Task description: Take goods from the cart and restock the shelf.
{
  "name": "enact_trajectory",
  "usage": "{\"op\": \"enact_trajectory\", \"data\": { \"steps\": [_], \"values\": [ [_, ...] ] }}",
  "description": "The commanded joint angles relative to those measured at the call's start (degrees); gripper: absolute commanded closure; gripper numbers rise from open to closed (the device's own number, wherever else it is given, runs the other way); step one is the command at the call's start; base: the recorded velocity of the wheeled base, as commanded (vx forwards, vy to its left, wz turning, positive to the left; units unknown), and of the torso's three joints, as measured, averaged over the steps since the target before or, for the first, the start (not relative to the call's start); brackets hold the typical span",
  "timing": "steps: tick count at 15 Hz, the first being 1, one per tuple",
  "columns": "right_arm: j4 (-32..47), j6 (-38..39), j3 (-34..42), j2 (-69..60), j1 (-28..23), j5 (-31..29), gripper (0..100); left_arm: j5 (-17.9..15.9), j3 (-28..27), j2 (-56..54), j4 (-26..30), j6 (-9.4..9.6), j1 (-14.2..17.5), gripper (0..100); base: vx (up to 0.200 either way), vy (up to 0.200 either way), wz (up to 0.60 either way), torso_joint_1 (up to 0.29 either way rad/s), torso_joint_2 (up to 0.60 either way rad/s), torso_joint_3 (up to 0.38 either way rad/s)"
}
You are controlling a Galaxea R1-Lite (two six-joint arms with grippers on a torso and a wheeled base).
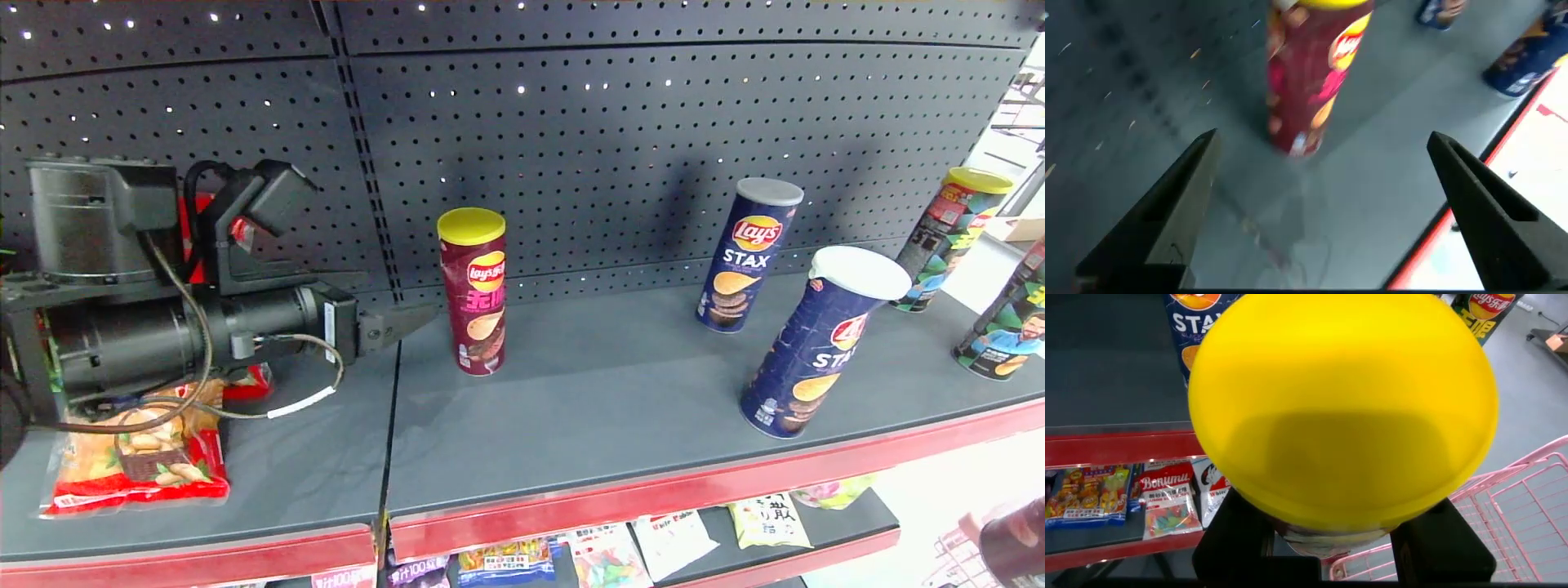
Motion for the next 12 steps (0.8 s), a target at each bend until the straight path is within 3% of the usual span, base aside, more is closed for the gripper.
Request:
{"op": "enact_trajectory", "data": {
  "steps": [1,3,6,8,12],
  "values": [
    [-0.01,-0.01,0.15,0.21,0.02,-0.01,100,-0.57,0.17,4.1,-1.8,0.81,-0.2,0,0.0,0.0,0.0,0.0,0.0,0.0],
    [-0.01,-0.01,0.15,0.74,0.02,-0.01,100,-0.83,0.08,7.18,-6.28,3.27,-0.2,0,0.0,0.0,0.0,0.0,0.0,0.0],
    [-0.01,-0.01,0.15,1.18,0.02,-0.01,100,-1.71,-0.8,11.4,-13.22,4.67,-0.2,0,0.0,0.0,0.0,0.0,0.0,0.0],
    [-0.01,-0.01,0.06,1.53,-0.07,-0.01,100,-1.8,-1.94,14.39,-17.26,4.76,-0.2,0,0.0,0.0,0.0,0.0,0.0,0.0],
    [-0.01,-0.01,0.15,2.06,-0.42,-0.01,100,-1.18,-4.49,17.11,-17.79,4.85,-0.2,0,0.0,0.0,0.0,0.0,0.0,0.0]
  ]
}}
